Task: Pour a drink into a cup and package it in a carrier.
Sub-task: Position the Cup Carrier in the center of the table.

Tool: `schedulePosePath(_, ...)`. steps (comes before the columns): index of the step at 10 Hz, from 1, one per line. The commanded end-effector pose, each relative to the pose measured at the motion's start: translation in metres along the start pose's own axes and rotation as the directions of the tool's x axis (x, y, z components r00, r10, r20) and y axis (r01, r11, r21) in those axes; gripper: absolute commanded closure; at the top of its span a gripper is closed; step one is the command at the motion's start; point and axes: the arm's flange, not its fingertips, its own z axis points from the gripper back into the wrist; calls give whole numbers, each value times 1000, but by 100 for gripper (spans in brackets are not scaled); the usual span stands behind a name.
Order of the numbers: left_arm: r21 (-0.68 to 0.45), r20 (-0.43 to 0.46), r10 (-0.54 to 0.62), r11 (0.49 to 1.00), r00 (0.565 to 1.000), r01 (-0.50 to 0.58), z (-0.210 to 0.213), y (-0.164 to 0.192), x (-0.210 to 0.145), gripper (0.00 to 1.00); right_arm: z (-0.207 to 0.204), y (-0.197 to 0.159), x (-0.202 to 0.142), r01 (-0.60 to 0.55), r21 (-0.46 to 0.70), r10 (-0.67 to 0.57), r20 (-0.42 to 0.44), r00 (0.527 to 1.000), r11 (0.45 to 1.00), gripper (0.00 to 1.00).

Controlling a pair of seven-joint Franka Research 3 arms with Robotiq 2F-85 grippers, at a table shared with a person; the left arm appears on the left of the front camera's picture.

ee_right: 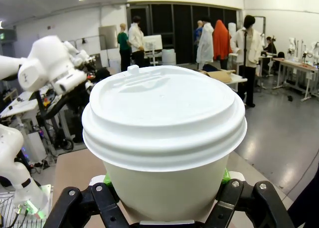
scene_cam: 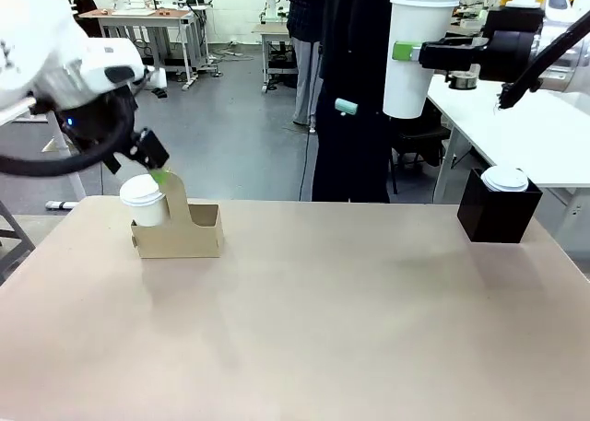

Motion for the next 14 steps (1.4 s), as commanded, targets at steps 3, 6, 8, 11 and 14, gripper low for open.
schedulePosePath(3, 10, -100, 140, 990, 985, -139, -5, 4, 76, 0, -1, 2, 3, -17, -6, 17, 0, 1000, 1000, 19)
schedulePosePath(6, 47, -141, 242, 970, 960, -238, -37, 7, 103, 0, -1, 2, 3, -17, -6, 17, 0, 1000, 1000, 19)
schedulePosePath(8, 79, -173, 290, 957, 941, -280, -60, 8, 106, 0, -1, 2, 3, -17, -6, 17, 0, 1000, 1000, 19)
schedulePosePath(11, 121, -173, 349, 936, 921, -332, -82, 14, 103, 0, -1, 2, 3, -17, -6, 17, 0, 1000, 1000, 19)
schedulePosePath(14, 136, -73, 374, 922, 925, -362, -88, 15, 103, 58, -1, 2, 3, -17, -6, 17, 0, 1000, 1000, 19)
